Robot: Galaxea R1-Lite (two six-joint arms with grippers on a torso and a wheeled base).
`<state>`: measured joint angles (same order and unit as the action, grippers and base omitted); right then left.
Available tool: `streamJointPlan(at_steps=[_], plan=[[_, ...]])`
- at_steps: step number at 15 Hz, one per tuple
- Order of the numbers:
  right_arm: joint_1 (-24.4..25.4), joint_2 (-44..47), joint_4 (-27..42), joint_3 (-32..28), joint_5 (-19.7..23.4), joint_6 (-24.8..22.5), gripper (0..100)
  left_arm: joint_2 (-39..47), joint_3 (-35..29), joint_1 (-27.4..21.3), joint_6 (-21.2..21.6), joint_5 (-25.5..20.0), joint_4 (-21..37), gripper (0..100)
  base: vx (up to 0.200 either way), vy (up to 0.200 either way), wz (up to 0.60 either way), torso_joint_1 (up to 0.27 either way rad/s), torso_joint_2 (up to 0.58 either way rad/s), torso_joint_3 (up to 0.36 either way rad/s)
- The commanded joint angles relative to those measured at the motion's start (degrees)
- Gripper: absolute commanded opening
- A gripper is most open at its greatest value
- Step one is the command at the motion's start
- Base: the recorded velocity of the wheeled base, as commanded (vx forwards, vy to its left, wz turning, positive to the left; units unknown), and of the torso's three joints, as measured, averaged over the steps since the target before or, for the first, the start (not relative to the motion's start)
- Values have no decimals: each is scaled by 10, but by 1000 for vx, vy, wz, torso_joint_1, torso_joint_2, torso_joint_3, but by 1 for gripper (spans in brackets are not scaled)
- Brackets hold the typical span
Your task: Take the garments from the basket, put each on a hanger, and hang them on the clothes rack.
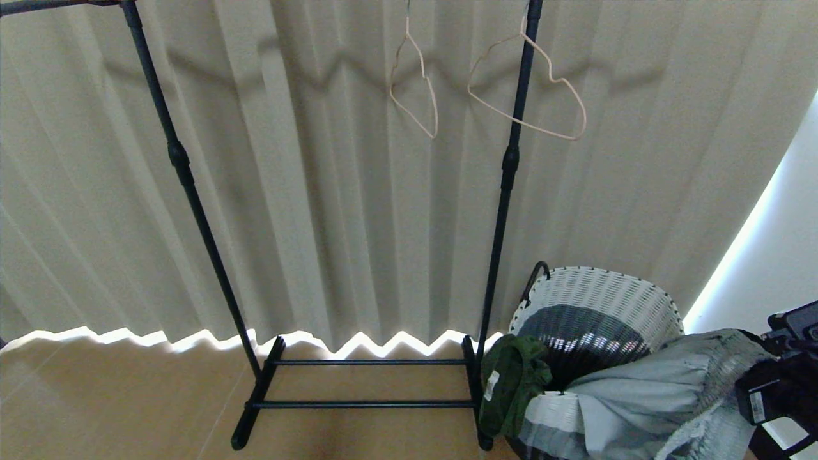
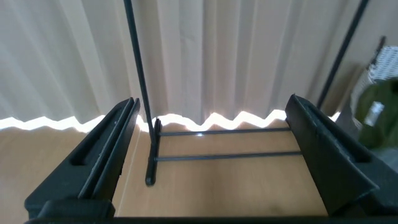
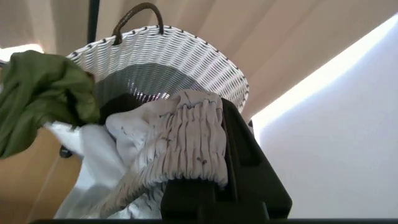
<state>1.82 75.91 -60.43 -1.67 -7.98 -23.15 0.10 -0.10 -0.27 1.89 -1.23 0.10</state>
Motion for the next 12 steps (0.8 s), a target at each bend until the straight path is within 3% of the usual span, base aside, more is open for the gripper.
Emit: streamJointPlan(at_steps=[1,3,7,10,12], plan=[[0,-7,0,-5,0,0,0,0,0,0,0,0,0,100,-200,0,0,2,-2,-2],[0,-5,0,-15,1,0,0,0,0,0,-1,1,0,100,-200,0,0,2,7,7],[27,-2,1,-26,2,8,0,1,0,-1,1,-4,0,100,0,0,0,0,0,0],[71,1,2,-50,1,35,0,2,0,0,3,-4,0,100,0,0,0,0,0,0],[120,0,2,-60,0,92,0,2,0,0,4,-1,0,100,0,0,0,0,0,0]])
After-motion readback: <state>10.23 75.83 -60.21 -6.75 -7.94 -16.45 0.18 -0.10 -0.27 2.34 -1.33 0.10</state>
